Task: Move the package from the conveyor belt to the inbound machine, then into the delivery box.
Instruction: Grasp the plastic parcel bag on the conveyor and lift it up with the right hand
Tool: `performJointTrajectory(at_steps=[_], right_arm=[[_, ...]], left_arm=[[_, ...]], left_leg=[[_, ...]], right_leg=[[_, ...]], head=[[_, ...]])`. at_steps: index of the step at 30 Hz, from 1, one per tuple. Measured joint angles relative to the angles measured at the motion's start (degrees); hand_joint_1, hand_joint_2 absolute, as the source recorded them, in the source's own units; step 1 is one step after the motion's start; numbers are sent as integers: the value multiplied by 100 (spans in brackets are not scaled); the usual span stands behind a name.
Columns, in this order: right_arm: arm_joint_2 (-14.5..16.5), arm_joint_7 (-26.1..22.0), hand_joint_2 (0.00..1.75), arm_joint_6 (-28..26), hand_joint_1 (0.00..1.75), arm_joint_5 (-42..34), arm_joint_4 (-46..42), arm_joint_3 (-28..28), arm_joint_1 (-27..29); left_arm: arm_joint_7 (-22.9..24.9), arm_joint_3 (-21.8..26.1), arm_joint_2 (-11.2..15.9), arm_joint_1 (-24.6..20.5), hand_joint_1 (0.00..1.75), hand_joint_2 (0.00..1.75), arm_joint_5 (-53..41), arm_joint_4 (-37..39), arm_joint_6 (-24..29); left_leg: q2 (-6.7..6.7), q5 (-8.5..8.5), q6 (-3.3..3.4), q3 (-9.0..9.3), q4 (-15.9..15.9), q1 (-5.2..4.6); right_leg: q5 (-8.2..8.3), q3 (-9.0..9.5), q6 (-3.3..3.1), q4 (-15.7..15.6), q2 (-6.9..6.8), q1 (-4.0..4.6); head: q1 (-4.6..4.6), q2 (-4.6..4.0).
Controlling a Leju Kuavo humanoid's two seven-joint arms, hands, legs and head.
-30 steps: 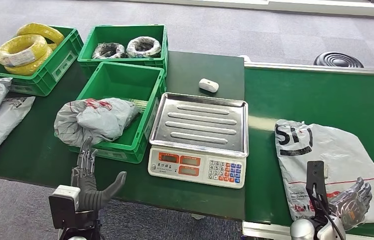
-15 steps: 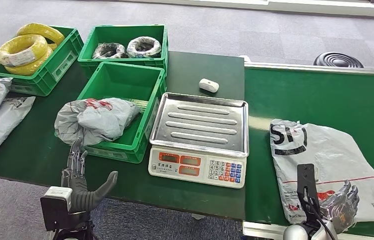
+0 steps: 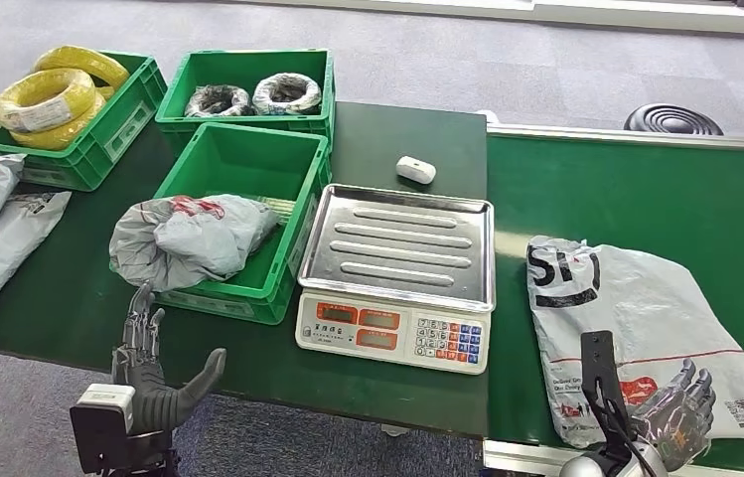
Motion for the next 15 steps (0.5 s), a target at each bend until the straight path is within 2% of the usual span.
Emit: performJointTrajectory(at_steps=[3,6,9,12,15], right_arm=[[-38,23,175,-124,0,-141,19,-64,-23],[-176,-209,175,-203,0,-645,200,-324,-226],[-492,-449,175,-198,0,-1018,780,-726,-696],[-891,-538,175,-212,0,-1078,1551,-1114,-1252],[-1147,-560,175,-223,0,-1059,2076,-1327,-1602]], left_arm=[[1,-6,4,17,0,175,-3,-39,-17],[17,-31,13,15,0,175,-16,-51,-65],[27,-70,34,-19,0,175,-17,-51,-110],[28,-116,51,-75,0,175,-17,-51,-142],[30,-133,62,-89,0,175,-17,-51,-158]], left_leg=[[0,0,0,1,0,0],[1,0,0,1,0,0],[6,3,4,2,1,-5],[5,9,14,2,2,-12],[4,9,15,2,3,-12]], right_leg=[[0,-1,0,0,1,0],[1,1,0,0,1,0],[7,1,6,0,4,-4],[12,1,12,-1,3,-11],[13,0,14,-1,3,-12]], head=[[-1,0],[-1,0],[-1,0],[1,0],[0,0]])
